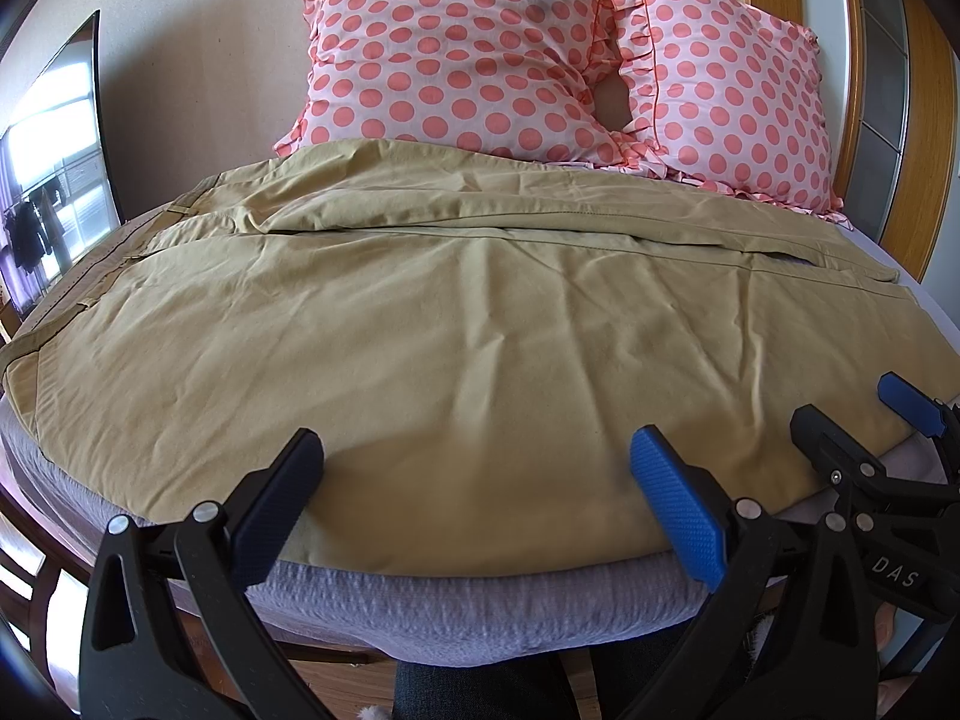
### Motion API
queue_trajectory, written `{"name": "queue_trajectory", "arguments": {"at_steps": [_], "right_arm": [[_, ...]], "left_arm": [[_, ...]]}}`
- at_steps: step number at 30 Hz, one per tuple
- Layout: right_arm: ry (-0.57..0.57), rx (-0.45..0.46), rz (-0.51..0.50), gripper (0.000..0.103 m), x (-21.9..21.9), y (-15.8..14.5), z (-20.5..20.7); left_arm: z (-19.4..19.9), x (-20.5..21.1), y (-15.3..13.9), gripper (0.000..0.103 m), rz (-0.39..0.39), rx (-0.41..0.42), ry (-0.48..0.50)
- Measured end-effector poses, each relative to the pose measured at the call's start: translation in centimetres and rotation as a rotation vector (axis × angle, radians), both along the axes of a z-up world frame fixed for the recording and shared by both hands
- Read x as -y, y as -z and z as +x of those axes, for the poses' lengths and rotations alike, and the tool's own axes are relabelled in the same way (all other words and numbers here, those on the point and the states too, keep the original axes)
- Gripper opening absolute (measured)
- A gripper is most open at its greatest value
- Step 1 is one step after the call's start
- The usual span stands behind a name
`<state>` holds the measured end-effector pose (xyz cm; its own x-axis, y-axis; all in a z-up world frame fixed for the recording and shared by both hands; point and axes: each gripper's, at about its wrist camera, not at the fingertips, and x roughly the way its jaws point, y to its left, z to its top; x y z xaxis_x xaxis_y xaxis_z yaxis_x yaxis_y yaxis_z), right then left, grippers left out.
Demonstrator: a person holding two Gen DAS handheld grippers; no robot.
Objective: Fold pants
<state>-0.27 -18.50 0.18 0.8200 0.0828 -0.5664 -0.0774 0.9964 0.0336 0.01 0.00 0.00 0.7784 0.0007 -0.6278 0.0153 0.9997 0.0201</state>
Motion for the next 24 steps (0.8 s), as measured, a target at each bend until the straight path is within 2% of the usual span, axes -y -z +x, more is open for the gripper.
{"name": "queue_trajectory", "arguments": {"at_steps": [24], "right_arm": [[-0.001,0.002,0.000,0.102,0.22,0.03,-0.01]], "left_arm": [[0.00,0.00,0.00,0.101,0.000,0.001,0.000]]}}
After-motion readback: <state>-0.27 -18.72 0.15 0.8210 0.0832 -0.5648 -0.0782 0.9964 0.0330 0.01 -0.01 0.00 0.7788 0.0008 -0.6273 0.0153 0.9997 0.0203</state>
